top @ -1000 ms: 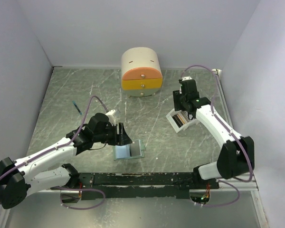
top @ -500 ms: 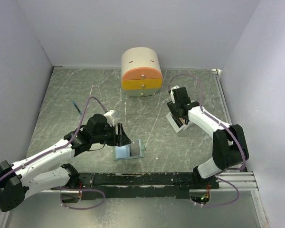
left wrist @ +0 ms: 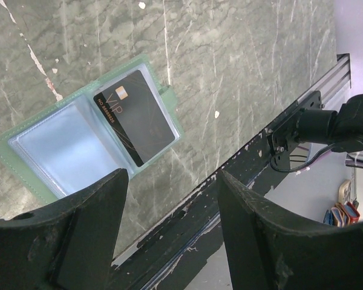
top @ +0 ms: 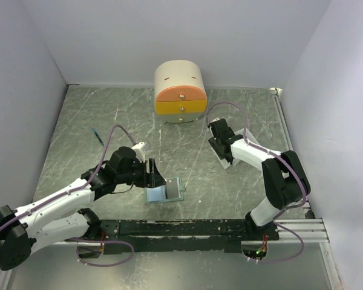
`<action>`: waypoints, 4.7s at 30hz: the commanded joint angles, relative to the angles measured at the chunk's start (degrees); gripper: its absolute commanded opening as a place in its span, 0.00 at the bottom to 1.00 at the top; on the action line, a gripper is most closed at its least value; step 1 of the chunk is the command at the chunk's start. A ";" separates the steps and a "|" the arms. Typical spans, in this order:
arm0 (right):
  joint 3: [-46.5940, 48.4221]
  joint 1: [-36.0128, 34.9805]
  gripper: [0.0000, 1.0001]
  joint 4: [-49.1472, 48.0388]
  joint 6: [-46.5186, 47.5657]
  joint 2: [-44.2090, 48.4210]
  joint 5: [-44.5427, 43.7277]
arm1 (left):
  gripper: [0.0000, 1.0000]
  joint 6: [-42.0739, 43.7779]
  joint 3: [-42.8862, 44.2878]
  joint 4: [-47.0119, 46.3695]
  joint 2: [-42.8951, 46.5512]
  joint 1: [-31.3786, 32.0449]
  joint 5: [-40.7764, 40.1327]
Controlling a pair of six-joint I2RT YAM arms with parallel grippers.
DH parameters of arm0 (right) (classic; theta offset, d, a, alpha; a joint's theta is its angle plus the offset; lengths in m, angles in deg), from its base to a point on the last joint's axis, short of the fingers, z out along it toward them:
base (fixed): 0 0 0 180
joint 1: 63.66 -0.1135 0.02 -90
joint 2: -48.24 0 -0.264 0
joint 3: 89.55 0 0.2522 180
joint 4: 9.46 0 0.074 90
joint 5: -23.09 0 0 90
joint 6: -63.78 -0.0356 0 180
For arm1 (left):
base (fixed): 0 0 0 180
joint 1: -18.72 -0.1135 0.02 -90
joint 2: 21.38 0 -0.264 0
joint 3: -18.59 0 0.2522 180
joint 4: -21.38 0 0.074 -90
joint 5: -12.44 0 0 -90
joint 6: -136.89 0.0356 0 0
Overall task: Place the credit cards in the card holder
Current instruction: Pick up the credit card from the storage box.
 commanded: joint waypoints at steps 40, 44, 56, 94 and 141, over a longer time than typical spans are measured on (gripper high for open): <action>-0.04 -2.62 0.34 -8.03 -0.82 -3.91 -19.41 | 0.71 -1.15 -0.44 -0.46 2.27 0.27 0.10; 0.18 -1.85 0.32 -8.74 -0.39 -4.30 -18.32 | 0.71 -1.26 -0.63 -0.50 2.38 0.29 0.11; 0.72 -0.02 0.26 -10.63 -0.93 -5.01 -17.75 | 0.71 -1.59 -0.63 0.23 3.02 0.28 -0.30; 2.90 1.78 0.24 -10.03 0.82 -6.13 -17.30 | 0.71 -2.11 -0.72 -0.58 1.99 0.25 -0.18; 10.27 -0.16 0.00 5.58 -6.05 1.06 -4.24 | 0.70 -1.88 0.31 -0.45 0.48 0.29 -0.42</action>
